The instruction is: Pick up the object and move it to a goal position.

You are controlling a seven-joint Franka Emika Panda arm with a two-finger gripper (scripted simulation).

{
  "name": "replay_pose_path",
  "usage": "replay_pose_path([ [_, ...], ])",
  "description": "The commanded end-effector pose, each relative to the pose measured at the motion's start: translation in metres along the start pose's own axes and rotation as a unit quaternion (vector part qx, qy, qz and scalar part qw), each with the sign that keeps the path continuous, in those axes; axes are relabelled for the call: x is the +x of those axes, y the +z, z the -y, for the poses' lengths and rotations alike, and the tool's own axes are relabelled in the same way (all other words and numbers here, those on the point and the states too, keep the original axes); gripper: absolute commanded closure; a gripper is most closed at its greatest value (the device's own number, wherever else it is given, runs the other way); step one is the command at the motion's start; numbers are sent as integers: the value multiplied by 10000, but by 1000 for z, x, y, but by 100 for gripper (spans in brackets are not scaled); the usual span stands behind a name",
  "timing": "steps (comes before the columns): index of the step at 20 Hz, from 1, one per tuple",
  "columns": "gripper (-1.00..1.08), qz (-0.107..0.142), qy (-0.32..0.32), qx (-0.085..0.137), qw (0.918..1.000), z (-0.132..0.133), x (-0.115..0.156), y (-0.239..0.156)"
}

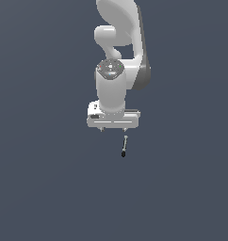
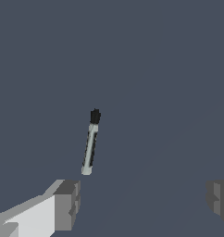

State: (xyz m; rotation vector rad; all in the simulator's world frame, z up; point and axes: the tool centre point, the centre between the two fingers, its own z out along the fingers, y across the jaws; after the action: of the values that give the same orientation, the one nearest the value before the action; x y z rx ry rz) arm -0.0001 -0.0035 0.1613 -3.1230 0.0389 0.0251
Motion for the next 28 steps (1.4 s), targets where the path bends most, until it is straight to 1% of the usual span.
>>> replay_pose_path([
  [1,-92,0,0,0,10000,0,0,0],
  [9,-92,-107,-118,-34,9999,16,9,-2],
  [16,-92,-105,-74,-34,9999,18,9,3],
  [21,-92,-100,98,-35,9999,27,10,22],
  [28,-92,-90,516,-55,9986,46,8,68],
])
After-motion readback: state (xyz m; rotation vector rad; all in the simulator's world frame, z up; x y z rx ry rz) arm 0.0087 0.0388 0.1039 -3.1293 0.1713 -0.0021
